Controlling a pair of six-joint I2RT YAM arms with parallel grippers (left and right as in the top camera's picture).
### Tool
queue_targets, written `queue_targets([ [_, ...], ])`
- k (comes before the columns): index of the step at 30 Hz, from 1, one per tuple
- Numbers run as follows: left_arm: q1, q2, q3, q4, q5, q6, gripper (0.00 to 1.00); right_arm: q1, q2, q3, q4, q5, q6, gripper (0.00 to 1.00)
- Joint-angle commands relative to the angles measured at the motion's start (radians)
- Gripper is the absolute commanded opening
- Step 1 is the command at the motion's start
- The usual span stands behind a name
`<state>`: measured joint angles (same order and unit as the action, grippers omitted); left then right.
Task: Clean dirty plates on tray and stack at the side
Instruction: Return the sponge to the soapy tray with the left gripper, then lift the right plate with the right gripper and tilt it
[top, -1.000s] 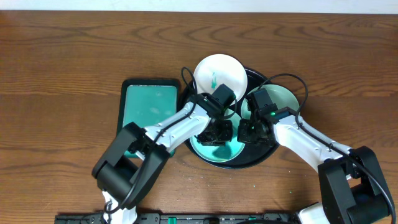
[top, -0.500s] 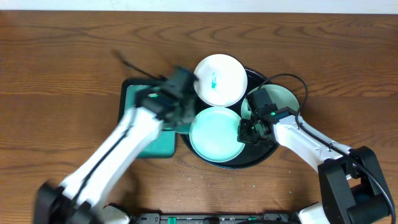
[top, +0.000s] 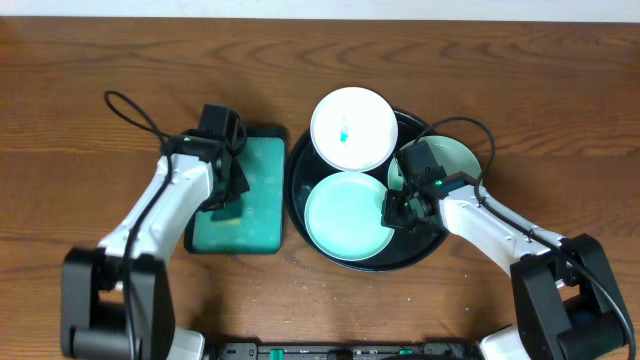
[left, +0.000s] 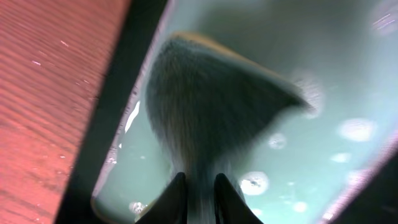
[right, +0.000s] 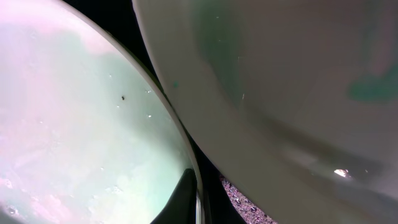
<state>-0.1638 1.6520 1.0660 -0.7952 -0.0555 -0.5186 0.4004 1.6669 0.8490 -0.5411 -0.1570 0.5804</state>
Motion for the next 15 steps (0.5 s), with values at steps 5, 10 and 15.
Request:
queue_targets([
  [5, 0.008, -0.082, 0.033, -0.047, 0.049, 0.040, 0.47, -0.001, 0.025, 0.042, -0.034, 0.047, -0.066, 0.01],
  [10, 0.008, -0.256, 0.054, -0.090, 0.049, 0.040, 0.64, 0.014, -0.043, 0.151, -0.118, 0.051, -0.118, 0.01],
  [15, 0.008, -0.458, 0.054, -0.102, 0.048, 0.040, 0.73, 0.076, -0.127, 0.284, -0.150, 0.106, -0.189, 0.01],
])
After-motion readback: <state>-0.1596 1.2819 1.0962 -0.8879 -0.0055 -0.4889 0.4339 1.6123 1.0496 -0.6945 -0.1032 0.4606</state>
